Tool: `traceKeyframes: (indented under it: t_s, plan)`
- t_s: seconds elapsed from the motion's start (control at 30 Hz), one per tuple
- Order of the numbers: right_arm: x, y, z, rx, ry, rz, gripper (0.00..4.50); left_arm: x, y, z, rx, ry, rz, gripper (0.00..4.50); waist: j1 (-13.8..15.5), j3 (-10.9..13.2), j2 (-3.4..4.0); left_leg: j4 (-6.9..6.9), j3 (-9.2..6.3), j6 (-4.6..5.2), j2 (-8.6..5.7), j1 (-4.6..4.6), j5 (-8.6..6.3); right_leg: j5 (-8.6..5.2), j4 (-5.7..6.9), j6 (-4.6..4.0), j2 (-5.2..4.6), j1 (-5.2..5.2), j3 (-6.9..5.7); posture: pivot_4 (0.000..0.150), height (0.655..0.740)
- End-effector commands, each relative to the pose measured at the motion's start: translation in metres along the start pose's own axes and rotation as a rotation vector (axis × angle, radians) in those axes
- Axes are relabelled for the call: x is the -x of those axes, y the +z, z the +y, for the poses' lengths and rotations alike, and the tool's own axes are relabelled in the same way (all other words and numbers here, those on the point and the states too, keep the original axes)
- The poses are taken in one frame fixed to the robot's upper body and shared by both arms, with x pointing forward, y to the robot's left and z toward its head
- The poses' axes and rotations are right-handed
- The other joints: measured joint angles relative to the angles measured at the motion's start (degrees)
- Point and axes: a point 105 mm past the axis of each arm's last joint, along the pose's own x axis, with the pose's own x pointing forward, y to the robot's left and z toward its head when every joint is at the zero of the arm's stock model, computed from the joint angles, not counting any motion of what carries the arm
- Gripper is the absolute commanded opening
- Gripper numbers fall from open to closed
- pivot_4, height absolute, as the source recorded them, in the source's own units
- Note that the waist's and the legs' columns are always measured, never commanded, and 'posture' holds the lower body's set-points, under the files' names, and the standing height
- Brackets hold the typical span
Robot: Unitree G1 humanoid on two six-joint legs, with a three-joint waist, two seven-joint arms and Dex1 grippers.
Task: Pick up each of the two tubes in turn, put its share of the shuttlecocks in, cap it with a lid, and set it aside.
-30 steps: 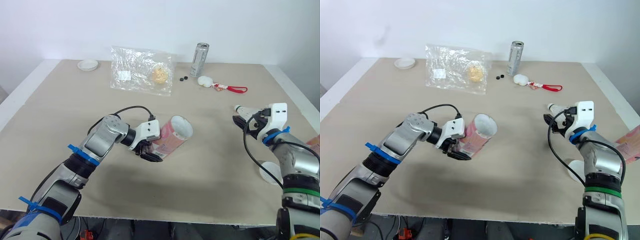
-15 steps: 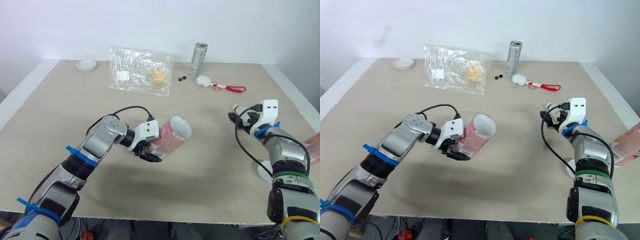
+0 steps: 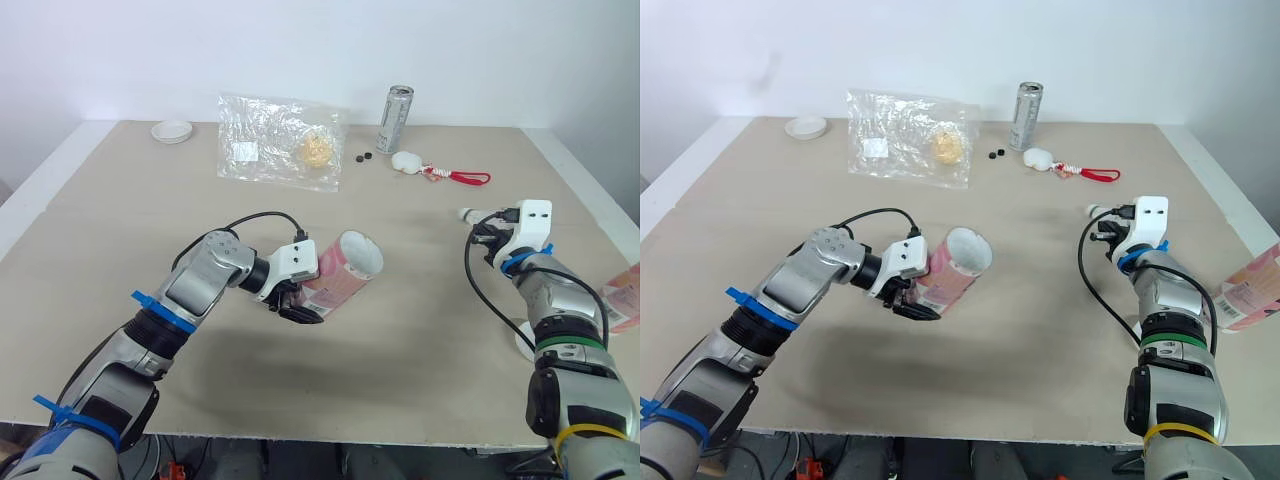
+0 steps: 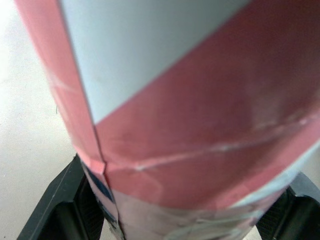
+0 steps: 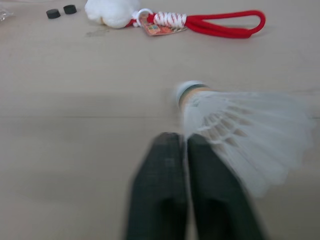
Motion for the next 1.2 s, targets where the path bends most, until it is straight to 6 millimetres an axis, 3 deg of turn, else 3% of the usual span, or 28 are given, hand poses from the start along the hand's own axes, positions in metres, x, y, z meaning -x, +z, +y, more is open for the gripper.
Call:
traceKeyframes:
  t_s: [0.03, 0.2, 0.3, 0.4, 0.53, 0.67, 0.73, 0.83, 1.2]
  plan:
    - [-0.003, 0.021, 0.001, 0.008, -0.001, -0.073, 0.08, -0.001, -0.014, 0.003, 0.035, 0.020, 0.048, 3.35, -0.01, 0.00, 0.00, 0.00, 0.00, 0.00, 0.00, 0.00, 0.00, 0.00, 0.00, 0.00, 0.00, 0.00, 0.00, 0.150, 0.7400]
    - [-0.001, 0.024, 0.003, 0.064, 0.009, -0.089, 0.08, -0.001, -0.014, 0.003, 0.036, 0.020, 0.048, 3.35, -0.04, 0.00, 0.00, 0.00, 0.00, 0.00, 0.00, 0.00, 0.00, 0.00, 0.00, 0.01, 0.00, 0.00, 0.00, 0.150, 0.7400]
    - [0.007, 0.037, 0.006, 0.149, 0.042, -0.126, 0.08, -0.001, -0.014, 0.002, 0.037, 0.021, 0.048, 3.35, -0.04, 0.00, 0.00, 0.00, 0.00, 0.00, -0.01, 0.00, 0.00, 0.01, 0.00, 0.01, 0.00, 0.00, 0.00, 0.150, 0.7400]
    - [0.033, 0.076, 0.036, 0.305, 0.230, -0.206, 0.08, 0.001, -0.015, 0.002, 0.040, 0.022, 0.049, 3.35, 0.05, 0.02, 0.06, 0.00, -0.06, 0.00, -0.03, -0.03, 0.00, -0.02, 0.01, 0.04, 0.00, -0.01, 0.00, 0.150, 0.7400]
    - [0.077, 0.118, 0.082, 0.653, 0.467, -0.312, 0.08, 0.001, -0.015, 0.001, 0.044, 0.005, 0.047, 3.35, 0.03, 0.05, 0.20, -0.03, -0.06, 0.00, -0.06, -0.06, 0.00, -0.07, 0.01, 0.08, -0.02, -0.04, 0.01, 0.150, 0.7400]
    - [0.124, 0.142, 0.133, 0.993, 0.762, -0.398, 0.08, -0.003, -0.013, 0.000, 0.033, -0.021, 0.050, 3.35, -0.15, 0.05, 0.15, -0.02, -0.06, -0.01, 0.02, 0.06, -0.01, -0.14, 0.01, -0.07, 0.01, 0.01, -0.05, 0.150, 0.7400]
    - [0.149, 0.139, 0.156, 1.150, 0.930, -0.410, 0.08, -0.004, -0.014, 0.003, 0.026, -0.022, 0.054, 3.35, -0.20, 0.05, 0.14, -0.02, -0.04, -0.01, 0.02, 0.06, -0.01, -0.23, 0.00, -0.22, 0.00, 0.01, -0.05, 0.150, 0.7400]
    - [0.164, 0.125, 0.162, 1.292, 1.032, -0.364, 0.08, -0.004, -0.013, 0.005, 0.021, -0.020, 0.052, 3.35, -0.11, 0.06, 0.06, 0.01, -0.02, -0.01, -0.02, 0.00, -0.01, -0.23, -0.03, -0.23, -0.07, 0.01, -0.05, 0.150, 0.7400]
    - [0.171, 0.111, 0.174, 1.326, 1.146, -0.385, 0.08, -0.006, -0.011, 0.006, 0.010, -0.021, 0.047, 3.35, 0.21, 0.06, -0.09, 0.09, 0.07, -0.01, -0.02, -0.01, 0.00, -0.17, -0.03, -0.26, -0.16, -0.03, -0.05, 0.150, 0.7400]
